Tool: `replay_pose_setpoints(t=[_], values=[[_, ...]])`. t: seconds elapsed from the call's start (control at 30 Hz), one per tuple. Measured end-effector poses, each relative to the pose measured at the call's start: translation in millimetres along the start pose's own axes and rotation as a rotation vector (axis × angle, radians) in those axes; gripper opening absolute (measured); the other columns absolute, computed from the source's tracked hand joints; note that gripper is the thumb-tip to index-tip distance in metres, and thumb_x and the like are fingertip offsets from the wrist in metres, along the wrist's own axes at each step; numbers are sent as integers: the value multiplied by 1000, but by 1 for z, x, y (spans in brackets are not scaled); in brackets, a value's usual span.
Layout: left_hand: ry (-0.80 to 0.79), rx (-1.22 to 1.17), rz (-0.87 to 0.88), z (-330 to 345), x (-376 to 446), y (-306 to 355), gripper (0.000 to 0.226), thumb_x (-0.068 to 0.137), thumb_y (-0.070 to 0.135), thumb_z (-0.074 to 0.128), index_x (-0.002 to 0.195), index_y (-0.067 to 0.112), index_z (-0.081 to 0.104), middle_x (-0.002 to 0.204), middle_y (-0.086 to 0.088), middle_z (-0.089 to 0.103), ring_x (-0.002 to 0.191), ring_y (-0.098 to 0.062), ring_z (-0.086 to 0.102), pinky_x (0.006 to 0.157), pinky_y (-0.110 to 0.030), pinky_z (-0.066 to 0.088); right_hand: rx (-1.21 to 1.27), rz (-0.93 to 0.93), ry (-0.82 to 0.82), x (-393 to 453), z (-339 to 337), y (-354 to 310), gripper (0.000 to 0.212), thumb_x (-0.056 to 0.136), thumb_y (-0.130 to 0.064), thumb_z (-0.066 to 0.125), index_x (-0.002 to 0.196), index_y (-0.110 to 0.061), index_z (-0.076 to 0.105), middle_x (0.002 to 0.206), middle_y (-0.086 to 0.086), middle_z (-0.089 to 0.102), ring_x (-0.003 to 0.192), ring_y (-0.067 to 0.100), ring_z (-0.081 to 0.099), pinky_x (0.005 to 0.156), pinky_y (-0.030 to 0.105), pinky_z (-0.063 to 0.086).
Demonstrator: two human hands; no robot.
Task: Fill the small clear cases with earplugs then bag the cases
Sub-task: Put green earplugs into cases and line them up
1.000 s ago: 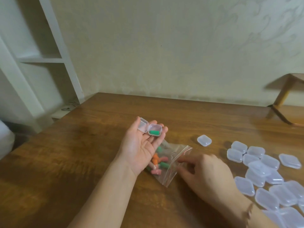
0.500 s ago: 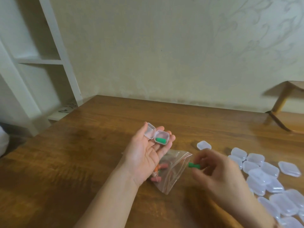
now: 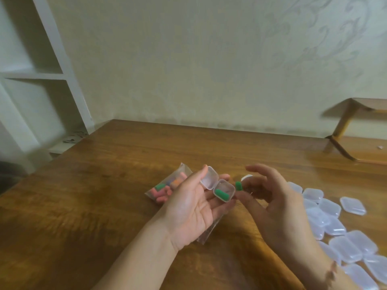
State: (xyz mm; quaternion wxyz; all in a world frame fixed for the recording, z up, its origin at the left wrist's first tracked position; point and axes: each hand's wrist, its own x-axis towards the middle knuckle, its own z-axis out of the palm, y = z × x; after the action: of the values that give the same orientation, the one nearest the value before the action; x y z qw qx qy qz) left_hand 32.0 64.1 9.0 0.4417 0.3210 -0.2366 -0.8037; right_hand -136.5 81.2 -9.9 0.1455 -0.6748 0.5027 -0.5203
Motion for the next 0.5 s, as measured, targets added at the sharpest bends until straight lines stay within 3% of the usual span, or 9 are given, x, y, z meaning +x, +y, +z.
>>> replay_pose_setpoints(t=[0.1,0.23,0.37,0.5], values=[[-34,20,-16,0,1,-4,57,93,41,52,134,1,53,133,-30,57,123,-34,59,106,-44,47,-170,-137,-28,0,0,0,28,71,-12,84,89,-26,69,75,-22,63,75,-1,57,64,6,41],[-74,34,-24,1,1,-7,58,94,41,51,133,-1,57,118,-25,64,105,-28,64,105,-44,47,-208,-265,-25,1,3,5,13,77,-20,75,89,-21,75,88,-34,54,80,-5,52,72,1,36],[-84,38,-23,0,1,-7,59,91,42,55,131,-1,57,113,-22,62,103,-27,63,104,-43,48,-195,-173,-39,-1,4,9,12,79,-27,69,88,-26,77,91,-20,56,84,5,59,70,4,40],[-101,26,10,-1,1,-5,63,91,48,54,132,0,57,119,-25,63,109,-30,64,105,-44,47,-88,-147,6,0,-1,0,11,88,-24,67,94,-34,70,90,-19,60,81,4,58,63,5,38]])
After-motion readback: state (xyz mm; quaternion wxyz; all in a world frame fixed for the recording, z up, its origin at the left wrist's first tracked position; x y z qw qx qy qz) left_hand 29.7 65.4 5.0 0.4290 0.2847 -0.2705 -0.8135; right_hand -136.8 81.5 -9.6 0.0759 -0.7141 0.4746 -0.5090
